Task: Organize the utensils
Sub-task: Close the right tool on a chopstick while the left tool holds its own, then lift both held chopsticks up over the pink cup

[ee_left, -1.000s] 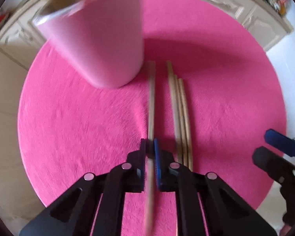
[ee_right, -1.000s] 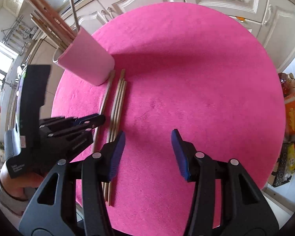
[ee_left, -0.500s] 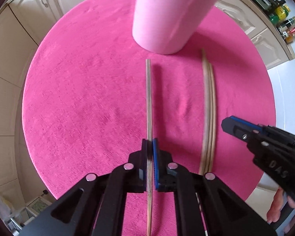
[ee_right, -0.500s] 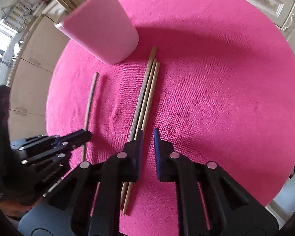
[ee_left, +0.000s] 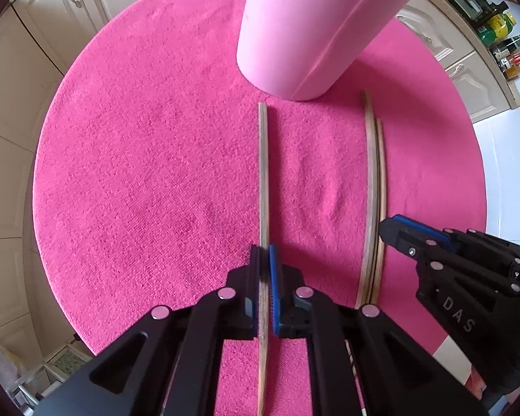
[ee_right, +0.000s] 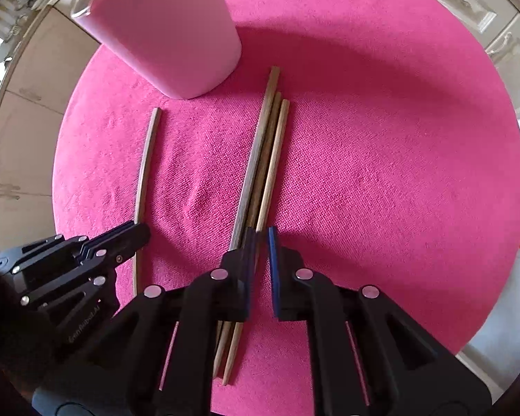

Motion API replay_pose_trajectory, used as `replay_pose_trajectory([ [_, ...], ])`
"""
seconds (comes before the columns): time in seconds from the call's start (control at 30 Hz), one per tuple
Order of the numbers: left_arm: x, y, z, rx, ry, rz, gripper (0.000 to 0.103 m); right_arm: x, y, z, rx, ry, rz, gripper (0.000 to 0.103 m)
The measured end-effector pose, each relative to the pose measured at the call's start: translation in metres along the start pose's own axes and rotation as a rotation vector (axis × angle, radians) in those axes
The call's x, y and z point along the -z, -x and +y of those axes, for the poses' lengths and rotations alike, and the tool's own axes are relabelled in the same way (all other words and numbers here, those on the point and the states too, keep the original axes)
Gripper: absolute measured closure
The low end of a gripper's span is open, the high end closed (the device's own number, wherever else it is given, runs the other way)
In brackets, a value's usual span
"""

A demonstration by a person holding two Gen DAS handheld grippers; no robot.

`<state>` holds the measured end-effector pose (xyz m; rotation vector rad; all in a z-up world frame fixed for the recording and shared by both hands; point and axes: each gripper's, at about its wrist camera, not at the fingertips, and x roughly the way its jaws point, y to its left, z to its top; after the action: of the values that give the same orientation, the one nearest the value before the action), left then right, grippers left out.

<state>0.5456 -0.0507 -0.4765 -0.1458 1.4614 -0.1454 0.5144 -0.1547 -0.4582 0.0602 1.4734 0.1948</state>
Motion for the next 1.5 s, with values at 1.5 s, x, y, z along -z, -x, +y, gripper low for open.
replay_pose_trajectory([
  [1.5,0.019,0.170,0.007,0.209,-0.086,-0.691,0.097,0.031,0.179,-0.065,-0.397,-0.072,-0.546,0.098],
])
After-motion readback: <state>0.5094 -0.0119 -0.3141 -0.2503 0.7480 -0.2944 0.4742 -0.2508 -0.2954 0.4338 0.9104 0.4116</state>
